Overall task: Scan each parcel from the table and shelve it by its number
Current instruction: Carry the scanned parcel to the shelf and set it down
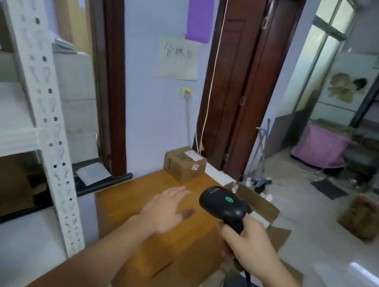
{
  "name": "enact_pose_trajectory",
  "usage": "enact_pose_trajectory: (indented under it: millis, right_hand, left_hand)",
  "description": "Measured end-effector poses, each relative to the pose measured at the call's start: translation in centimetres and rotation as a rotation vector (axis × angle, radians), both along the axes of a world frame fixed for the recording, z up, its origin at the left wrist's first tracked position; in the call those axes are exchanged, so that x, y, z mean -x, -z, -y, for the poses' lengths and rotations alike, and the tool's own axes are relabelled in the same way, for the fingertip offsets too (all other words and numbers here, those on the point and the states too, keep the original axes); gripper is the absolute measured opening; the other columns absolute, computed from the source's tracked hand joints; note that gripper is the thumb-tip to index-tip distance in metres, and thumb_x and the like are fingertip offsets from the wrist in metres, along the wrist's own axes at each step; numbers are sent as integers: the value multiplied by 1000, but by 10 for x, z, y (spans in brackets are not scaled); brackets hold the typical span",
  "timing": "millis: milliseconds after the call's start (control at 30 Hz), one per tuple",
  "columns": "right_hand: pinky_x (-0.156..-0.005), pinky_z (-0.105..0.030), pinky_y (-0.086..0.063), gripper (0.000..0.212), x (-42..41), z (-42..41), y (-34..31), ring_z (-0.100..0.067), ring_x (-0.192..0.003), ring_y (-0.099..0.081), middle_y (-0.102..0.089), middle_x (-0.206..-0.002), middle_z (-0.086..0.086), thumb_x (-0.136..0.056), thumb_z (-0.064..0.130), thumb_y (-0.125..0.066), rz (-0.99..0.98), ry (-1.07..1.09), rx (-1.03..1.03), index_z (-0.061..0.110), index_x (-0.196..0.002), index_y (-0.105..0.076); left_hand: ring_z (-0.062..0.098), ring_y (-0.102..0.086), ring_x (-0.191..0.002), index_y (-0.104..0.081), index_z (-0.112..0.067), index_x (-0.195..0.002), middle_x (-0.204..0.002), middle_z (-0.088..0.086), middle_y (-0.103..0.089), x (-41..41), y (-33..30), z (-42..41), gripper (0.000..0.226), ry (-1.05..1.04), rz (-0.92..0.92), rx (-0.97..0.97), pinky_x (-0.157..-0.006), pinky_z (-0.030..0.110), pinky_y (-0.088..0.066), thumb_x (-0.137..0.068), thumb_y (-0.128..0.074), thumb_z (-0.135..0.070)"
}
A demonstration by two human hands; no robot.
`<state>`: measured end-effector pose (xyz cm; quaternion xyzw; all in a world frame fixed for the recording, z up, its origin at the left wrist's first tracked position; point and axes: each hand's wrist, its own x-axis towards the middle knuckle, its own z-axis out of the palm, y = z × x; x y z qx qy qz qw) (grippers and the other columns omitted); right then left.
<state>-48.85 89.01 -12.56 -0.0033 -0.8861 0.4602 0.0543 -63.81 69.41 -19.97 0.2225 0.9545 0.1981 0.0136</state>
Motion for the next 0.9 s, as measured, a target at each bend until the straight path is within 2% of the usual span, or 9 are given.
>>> enact_pose_trajectory:
  millis: [167, 300, 533, 633, 733, 800, 900]
  right_hand:
    - [-62, -47, -57, 16, 21, -36, 7, -26, -57, -68, -69, -66, -17, -91, 21, -61, 23, 69, 14, 6, -85, -59]
    - [-60, -48, -56, 14, 52, -55, 15, -30, -57, -68, -67, -68, -21, -90, 19, -63, 51, 106, 58, 7, -88, -58]
    - [-63, -49, -57, 14, 128, -82, 19, -23, -58, -66, -67, -73, -21, -88, 21, -66, 112, 156, 94, 8, -91, -62]
    - [-64, -50, -57, 13, 160, -92, 16, -31, -63, -68, -67, -75, -23, -88, 20, -65, 126, 177, 108, 7, -91, -63]
    - [-63, -49, -57, 16, 191, -101, 14, -24, -57, -66, -67, -72, -21, -83, 23, -63, 146, 192, 117, 8, -85, -62]
    - [-60, -42, -57, 12, 212, -109, 14, -19, -55, -64, -66, -66, -13, -81, 26, -63, 166, 184, 137, 14, -84, -63]
    - [-57, -29, -53, 2, 244, -124, 19, -15, -54, -62, -62, -60, 0, -88, 20, -64, 185, 156, 157, 19, -86, -63]
  left_hand:
    - [15, -13, -161, -29, -39, -163, -174, -12, -14, 32, 18, -46, 80, 50, 10, -4, -130, 51, -20, -95, -37, -81]
    - [16, -11, -161, -30, -38, -163, -174, -11, -13, 67, 27, -69, 82, 57, 35, 1, -129, 54, -21, -94, -38, -81]
    - [16, -9, -161, -27, -37, -164, -175, -9, -11, 163, 41, -90, 83, 56, 72, 26, -130, 51, -16, -94, -34, -82]
    - [16, -10, -161, -27, -37, -164, -175, -10, -12, 199, 44, -102, 85, 70, 70, 33, -130, 51, -17, -93, -32, -83]
    - [15, -10, -161, -26, -36, -164, -174, -10, -12, 232, 47, -114, 85, 88, 70, 42, -130, 50, -18, -93, -32, -82]
    - [14, -10, -161, -26, -35, -164, -175, -10, -12, 253, 49, -121, 85, 102, 60, 48, -131, 49, -18, -94, -32, -82]
    - [14, -11, -161, -28, -33, -164, -174, -9, -14, 284, 56, -134, 84, 108, 37, 54, -131, 48, -20, -95, -32, -81]
